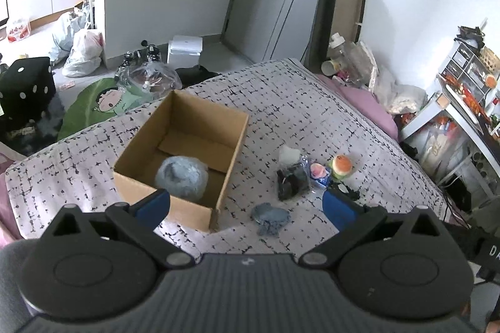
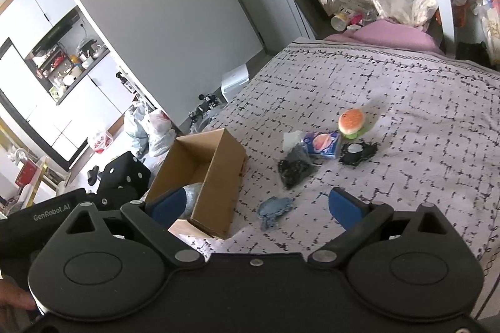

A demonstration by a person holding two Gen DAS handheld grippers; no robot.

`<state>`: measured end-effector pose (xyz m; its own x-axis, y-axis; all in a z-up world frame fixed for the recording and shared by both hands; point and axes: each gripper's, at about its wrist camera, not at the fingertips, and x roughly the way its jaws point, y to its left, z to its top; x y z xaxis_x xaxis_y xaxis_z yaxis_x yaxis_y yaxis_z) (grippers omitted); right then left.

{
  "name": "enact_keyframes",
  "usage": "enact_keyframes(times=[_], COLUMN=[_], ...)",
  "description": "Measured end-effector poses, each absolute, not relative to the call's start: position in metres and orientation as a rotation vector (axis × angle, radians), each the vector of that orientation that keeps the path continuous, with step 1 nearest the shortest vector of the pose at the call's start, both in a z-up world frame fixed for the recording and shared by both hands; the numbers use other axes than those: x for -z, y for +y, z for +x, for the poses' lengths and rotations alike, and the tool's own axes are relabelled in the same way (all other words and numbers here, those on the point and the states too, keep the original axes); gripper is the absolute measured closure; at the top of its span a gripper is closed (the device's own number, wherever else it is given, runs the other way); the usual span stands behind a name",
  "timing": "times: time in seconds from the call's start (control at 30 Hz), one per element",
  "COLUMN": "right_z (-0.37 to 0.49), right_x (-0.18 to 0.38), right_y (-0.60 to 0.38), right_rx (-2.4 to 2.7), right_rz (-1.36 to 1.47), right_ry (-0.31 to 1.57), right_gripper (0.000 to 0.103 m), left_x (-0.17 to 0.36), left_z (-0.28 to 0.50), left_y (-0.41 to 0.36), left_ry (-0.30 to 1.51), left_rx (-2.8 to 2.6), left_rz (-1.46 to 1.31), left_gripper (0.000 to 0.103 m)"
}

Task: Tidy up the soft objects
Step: 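Move the right tool toward the small blue knitted cloth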

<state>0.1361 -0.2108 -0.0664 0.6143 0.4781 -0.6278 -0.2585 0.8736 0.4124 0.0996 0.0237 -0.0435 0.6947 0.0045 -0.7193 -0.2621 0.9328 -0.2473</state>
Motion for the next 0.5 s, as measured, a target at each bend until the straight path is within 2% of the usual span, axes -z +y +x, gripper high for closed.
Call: enact_keyframes(times=[0.5], right_z=[0.14], right_x=[0.063], right_y=[-0.253], right_rx=[-0.41], right_rz=[0.288], right_ry=[0.775], right_gripper=[0.005], left_x=[0.049], left_z=[0.104], left_y=[-0.006], left_ry=[0.766], left_rx=[-0.173], left_rz=[-0.362], left_gripper=[0.0])
